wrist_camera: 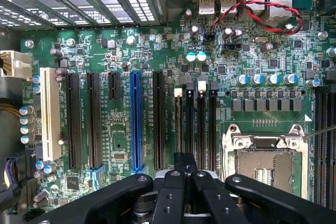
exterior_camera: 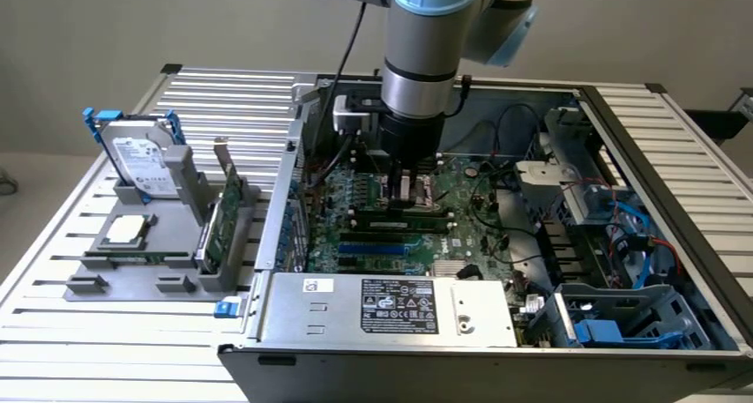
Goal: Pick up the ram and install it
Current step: 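Press down the ram until it locks into place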
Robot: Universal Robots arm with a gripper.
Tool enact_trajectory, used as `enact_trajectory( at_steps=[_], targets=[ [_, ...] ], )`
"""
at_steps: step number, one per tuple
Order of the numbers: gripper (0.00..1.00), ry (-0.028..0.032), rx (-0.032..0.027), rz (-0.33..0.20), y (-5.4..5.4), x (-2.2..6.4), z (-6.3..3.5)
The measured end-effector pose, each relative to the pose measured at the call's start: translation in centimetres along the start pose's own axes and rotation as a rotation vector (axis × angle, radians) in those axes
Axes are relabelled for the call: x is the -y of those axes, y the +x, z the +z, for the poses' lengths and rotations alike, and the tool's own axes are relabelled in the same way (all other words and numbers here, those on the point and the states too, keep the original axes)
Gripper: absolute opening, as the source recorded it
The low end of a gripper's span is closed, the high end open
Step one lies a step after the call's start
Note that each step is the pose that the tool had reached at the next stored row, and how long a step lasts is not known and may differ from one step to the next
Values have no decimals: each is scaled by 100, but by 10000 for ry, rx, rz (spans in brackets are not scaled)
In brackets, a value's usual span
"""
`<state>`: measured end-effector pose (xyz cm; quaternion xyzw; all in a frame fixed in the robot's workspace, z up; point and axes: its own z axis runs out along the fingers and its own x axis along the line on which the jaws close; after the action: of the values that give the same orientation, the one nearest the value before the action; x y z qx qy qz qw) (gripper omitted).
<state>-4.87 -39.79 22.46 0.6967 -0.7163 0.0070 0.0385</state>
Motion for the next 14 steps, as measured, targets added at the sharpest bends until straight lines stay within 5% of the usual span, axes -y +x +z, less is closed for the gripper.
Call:
enact_trajectory(
  at_steps=[8,14],
  targets=[
    [11,-79,-7,35,24,33,-287],
    [11,-171,-9,29,37,174,-382]
  ],
)
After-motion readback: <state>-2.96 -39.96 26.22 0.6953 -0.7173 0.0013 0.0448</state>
